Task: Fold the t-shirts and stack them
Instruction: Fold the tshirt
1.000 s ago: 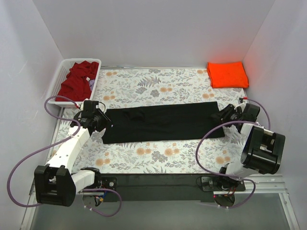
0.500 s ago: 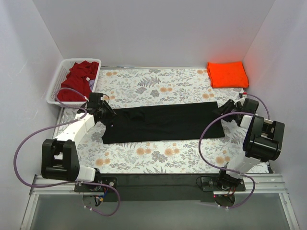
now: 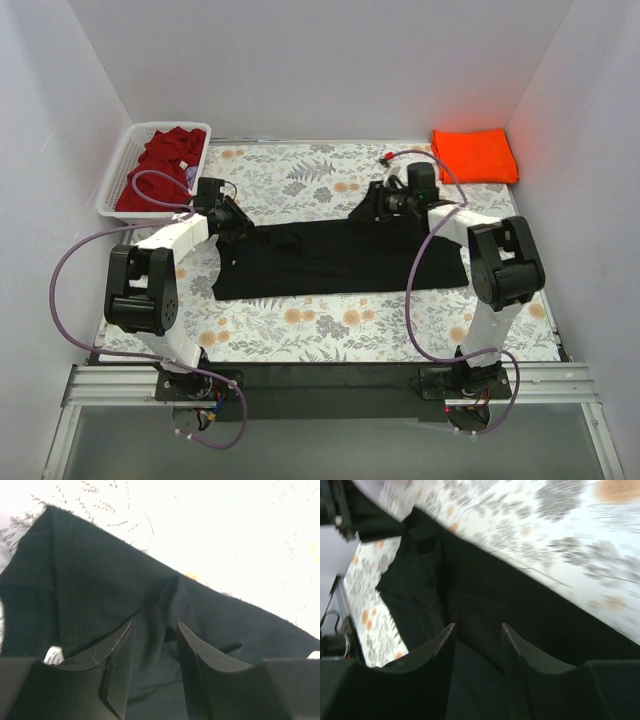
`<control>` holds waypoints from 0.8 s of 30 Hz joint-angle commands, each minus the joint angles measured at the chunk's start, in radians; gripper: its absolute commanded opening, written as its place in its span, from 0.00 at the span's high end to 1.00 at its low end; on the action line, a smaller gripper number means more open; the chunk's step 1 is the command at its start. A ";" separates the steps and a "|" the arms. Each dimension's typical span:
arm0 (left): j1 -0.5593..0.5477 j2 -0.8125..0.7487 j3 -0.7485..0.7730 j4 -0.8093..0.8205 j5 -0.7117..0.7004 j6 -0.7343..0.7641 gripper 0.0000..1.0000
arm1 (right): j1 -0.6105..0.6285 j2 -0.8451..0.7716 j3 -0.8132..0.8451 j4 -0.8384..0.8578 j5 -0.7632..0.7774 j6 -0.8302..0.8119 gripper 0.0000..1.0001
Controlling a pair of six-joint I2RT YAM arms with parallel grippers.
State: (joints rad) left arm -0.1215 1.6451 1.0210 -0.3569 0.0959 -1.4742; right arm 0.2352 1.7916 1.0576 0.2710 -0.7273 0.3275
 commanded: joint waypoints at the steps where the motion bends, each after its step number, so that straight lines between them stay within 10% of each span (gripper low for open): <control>1: -0.007 0.016 0.042 0.039 0.024 -0.018 0.62 | 0.099 0.083 0.121 0.004 -0.060 -0.048 0.51; 24: -0.030 0.108 0.093 0.070 0.048 -0.055 0.82 | 0.332 0.462 0.501 -0.006 -0.164 -0.021 0.59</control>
State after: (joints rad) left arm -0.1432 1.7512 1.0779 -0.2981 0.1410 -1.5272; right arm 0.5652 2.2398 1.5089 0.2417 -0.8516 0.3092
